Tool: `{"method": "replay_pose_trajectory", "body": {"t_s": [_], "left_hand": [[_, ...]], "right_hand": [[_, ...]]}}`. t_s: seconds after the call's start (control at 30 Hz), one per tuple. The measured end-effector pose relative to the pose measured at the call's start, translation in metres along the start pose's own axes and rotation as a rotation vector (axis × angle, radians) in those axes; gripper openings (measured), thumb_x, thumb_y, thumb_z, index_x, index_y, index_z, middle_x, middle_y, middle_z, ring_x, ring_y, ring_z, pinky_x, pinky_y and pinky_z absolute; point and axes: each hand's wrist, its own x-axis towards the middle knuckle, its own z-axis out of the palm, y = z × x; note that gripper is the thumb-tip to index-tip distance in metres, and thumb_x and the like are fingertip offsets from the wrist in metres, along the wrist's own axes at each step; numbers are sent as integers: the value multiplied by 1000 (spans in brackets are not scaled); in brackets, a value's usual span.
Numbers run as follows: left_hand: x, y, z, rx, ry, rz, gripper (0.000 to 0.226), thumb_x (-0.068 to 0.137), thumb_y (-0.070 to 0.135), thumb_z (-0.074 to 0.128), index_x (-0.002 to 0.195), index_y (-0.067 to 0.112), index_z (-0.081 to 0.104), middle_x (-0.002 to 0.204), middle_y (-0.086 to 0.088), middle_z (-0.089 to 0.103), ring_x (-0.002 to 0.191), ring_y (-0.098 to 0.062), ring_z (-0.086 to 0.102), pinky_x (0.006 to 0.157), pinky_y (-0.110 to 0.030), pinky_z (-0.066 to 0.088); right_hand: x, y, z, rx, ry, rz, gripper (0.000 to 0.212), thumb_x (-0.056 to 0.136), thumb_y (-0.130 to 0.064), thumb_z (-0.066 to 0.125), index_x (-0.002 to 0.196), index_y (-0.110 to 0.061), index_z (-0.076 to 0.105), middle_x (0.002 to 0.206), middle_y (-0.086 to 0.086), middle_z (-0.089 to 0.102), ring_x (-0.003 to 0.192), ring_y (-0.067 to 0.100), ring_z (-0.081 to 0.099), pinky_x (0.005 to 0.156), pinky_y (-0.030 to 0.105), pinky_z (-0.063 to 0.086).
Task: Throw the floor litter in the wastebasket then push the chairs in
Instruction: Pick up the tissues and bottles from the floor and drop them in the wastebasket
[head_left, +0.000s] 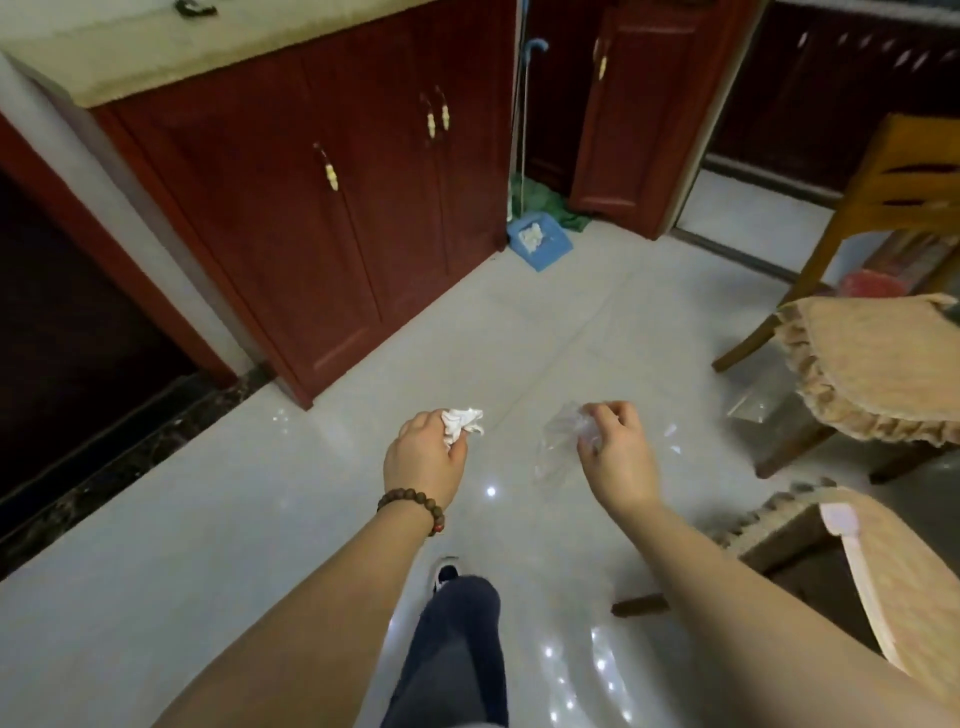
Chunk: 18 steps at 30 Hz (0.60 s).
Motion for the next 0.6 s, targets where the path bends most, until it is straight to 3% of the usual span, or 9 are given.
{"method": "replay_pose_trajectory", "body": {"t_s": [0.3, 0.6], "left_hand": [[264, 49, 21, 15, -79, 181, 24, 90, 26, 57, 108, 12, 64, 103, -9, 64, 98, -28, 57, 76, -35, 46], [437, 141, 132, -5, -258, 363, 28, 90, 30, 57, 110, 12, 64, 104, -8, 65, 96, -25, 58, 79, -37, 51]], "right_hand": [[206, -14, 6, -15, 161, 196, 31, 80, -6, 61, 111, -11, 60, 115, 13, 50, 95, 32, 55, 76, 40, 49], [368, 63, -10, -48, 260, 359, 32, 82, -7, 60, 114, -11, 59, 117, 12, 49, 88, 32, 58, 75, 35, 48]]}}
